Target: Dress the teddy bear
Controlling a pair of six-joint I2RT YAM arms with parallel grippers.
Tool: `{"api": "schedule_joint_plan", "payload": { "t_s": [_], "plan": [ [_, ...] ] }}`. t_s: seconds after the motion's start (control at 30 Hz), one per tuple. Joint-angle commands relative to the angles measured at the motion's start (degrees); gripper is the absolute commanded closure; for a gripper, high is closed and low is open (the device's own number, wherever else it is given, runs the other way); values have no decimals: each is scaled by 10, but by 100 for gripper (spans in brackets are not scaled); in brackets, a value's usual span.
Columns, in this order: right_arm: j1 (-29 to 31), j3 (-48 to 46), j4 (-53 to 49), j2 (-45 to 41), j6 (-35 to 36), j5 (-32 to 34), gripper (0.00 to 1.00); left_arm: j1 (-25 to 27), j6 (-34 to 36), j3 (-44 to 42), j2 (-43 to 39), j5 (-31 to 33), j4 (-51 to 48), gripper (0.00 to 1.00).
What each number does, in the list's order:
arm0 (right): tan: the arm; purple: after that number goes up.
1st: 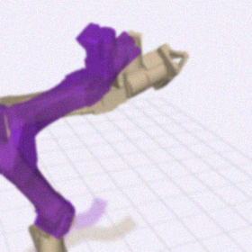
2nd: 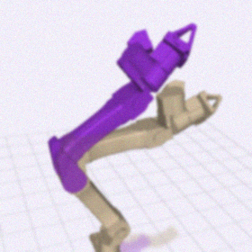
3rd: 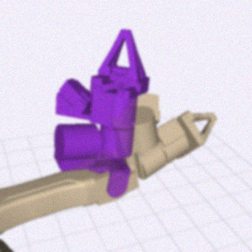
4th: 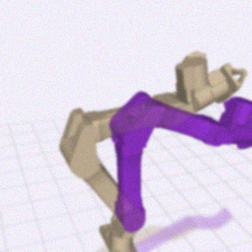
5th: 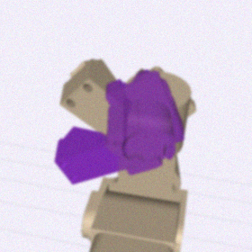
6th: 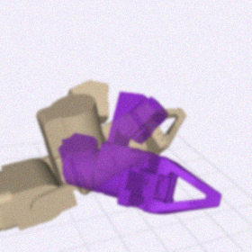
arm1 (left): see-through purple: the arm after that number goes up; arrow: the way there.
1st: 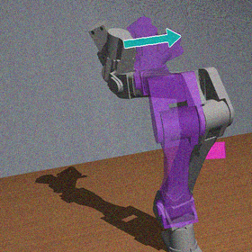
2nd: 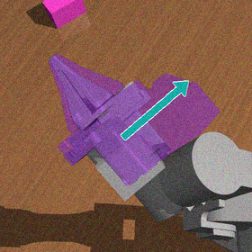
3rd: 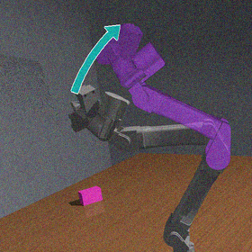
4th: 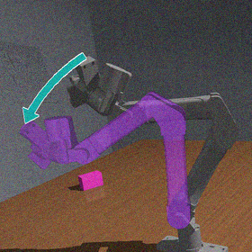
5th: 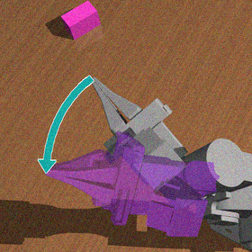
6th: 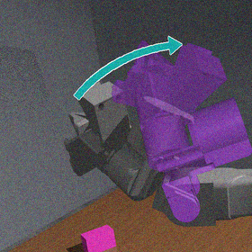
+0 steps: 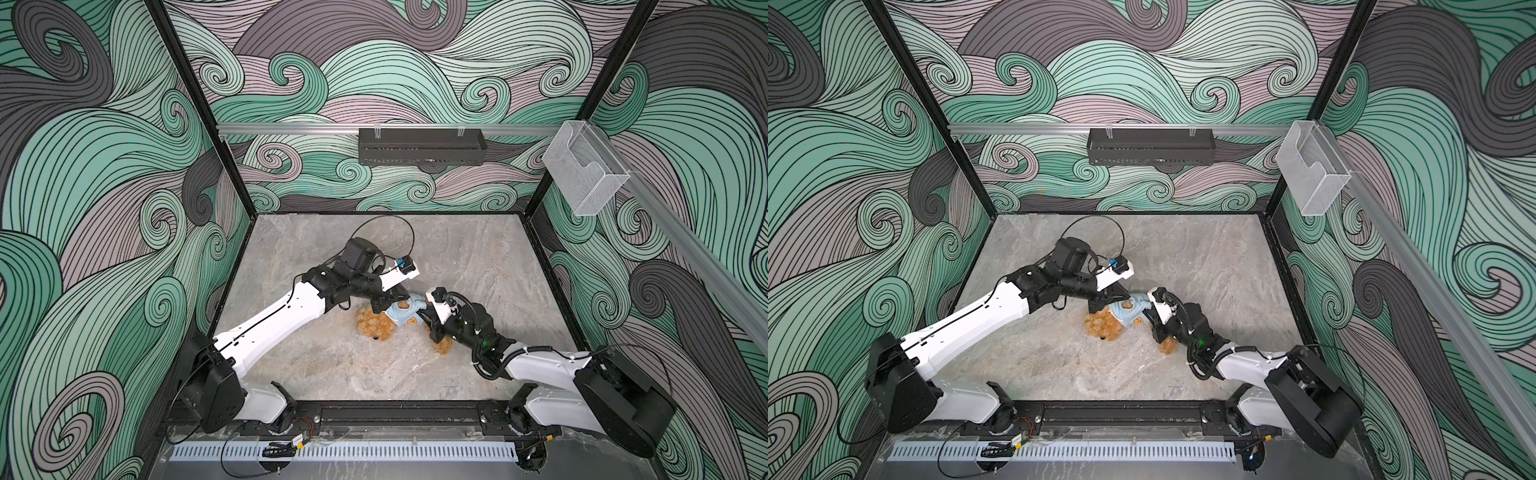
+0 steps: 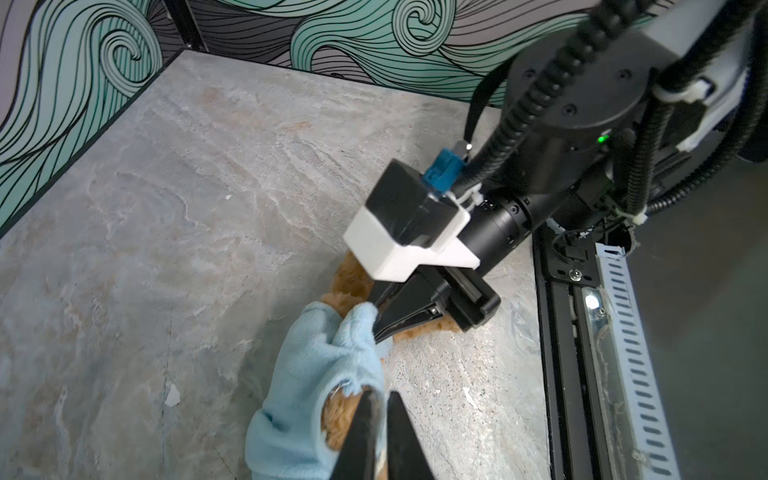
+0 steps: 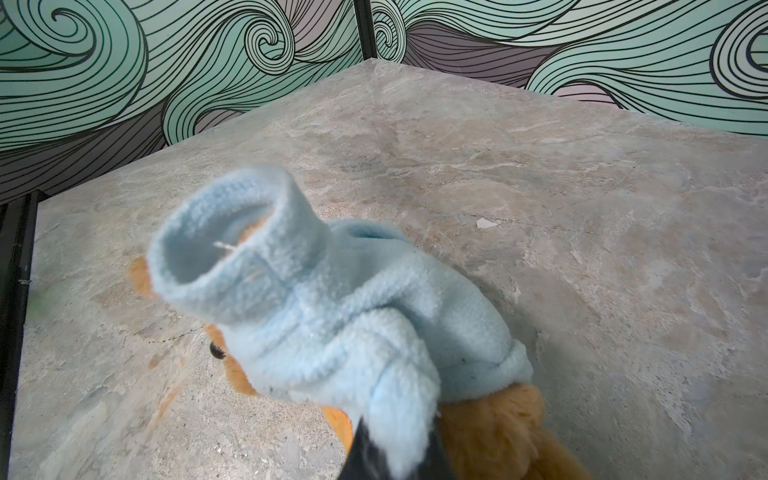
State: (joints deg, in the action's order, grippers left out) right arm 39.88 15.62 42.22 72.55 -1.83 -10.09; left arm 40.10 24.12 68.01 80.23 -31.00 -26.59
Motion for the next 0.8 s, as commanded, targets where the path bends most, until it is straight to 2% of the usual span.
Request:
{"api": "schedule_joint_plan", "payload": {
  "t_s": [0.0,0.13,0.37,0.77],
  "plan": [
    [4,-3,8,-9,13,-13,100,10,38,21,34,35,-64,90],
    [6,-4,9,-9,10,-10,100,15,41,39,58,70,-79,92],
    [6,-6,-2,-19,9,-2,100,15,54,54,83,87,-110,90],
    [7,-1,7,-11,-4,-1,100,21,56,63,119,89,-101,75]
  ]
}}
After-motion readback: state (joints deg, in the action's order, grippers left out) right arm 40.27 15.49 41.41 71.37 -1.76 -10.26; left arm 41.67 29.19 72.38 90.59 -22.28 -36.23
